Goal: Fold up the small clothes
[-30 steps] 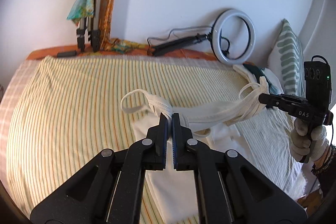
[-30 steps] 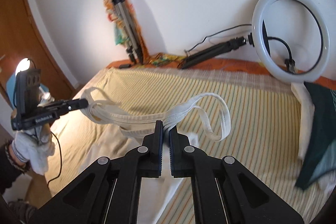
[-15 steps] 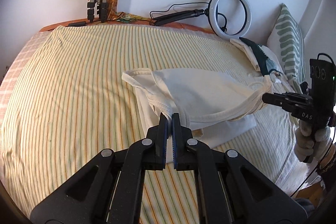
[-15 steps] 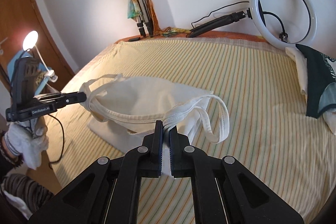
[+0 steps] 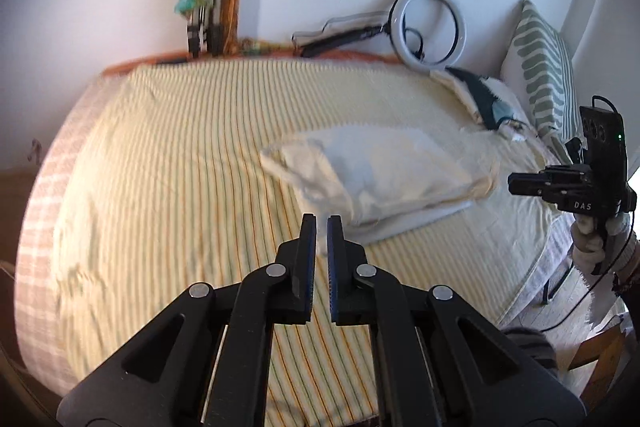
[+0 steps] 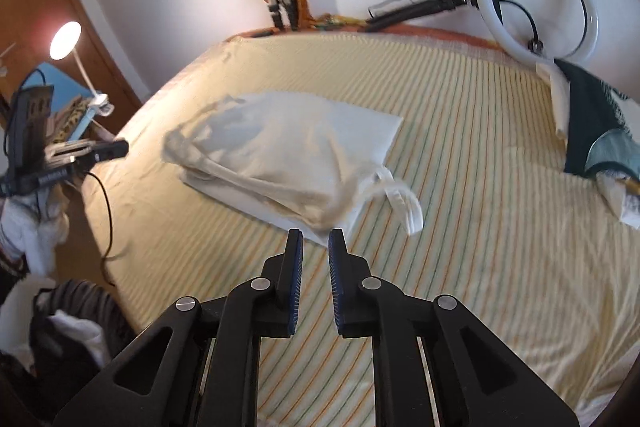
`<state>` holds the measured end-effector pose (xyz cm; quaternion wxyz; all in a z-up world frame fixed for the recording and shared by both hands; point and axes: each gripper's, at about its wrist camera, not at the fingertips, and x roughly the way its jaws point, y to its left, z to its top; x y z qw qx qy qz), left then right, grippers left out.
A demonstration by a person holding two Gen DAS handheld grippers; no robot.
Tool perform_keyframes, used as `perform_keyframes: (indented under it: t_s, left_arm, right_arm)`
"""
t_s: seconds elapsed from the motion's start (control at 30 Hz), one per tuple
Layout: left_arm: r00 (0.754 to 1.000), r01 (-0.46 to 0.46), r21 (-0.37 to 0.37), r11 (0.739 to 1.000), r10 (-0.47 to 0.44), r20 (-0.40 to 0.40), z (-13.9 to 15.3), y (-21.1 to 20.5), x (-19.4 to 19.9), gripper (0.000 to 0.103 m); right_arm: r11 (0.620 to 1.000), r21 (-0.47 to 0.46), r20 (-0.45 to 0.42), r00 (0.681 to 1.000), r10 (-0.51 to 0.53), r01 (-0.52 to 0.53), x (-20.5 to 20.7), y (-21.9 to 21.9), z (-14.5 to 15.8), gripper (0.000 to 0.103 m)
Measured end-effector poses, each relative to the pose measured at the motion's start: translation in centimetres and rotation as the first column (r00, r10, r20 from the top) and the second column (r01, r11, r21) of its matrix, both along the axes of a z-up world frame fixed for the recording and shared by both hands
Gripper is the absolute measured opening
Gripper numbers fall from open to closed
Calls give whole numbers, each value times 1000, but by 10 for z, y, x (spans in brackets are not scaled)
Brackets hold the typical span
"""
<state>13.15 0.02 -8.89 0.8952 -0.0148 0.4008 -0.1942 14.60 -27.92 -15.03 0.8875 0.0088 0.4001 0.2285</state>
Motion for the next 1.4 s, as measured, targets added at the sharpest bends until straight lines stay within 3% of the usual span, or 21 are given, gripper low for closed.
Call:
perform_keyframes:
  t_s: [0.1,0.27,0.43,0.53,0.6,0.8,0.93,1.17,1.3,1.4]
  left_arm:
    - [999,15,50,999,-17,45,19,-13,13,2]
    - [998,56,48,997,-54,-41,11,-46,54,2]
    - [990,77,54,996,-70,-125,-16,-76,83,2]
    - [974,69,40,997,-58,-218,-39,-84,102,2]
    - [966,70,74,995,-49,-255,-50,-85,108,2]
    - [943,97,70,993,-69,-325,-64,-68,88,2]
    - [937,122,69,990,-92,-338,-71,-60,58,2]
    - [943,86,29,996,-72,-325,-74,-35,21,2]
    - [966,64,-20,998,-66,-248,-46,-22,6,2]
    - [985,45,-14,999,-46,-165,-21,-24,18,2]
  right_arm:
    - [1000,25,28,999,19,-20,2,5,20,11]
    - [1000,7,15,1000,7,-7,21,19,27,11]
    - [999,-30,-44,999,-29,27,43,32,10,11]
    - [997,-51,-83,994,-68,64,59,34,-6,11]
    - [996,-55,-109,991,-82,76,66,35,-15,11]
    - [991,-130,-133,989,-60,42,65,45,-35,11]
    - [986,-168,-144,988,-48,24,59,46,-43,11]
    - [976,-219,-156,987,-40,5,39,40,-50,11]
    - [974,-226,-143,988,-50,17,27,34,-48,11]
    - [980,-195,-112,992,-49,26,23,33,-37,11]
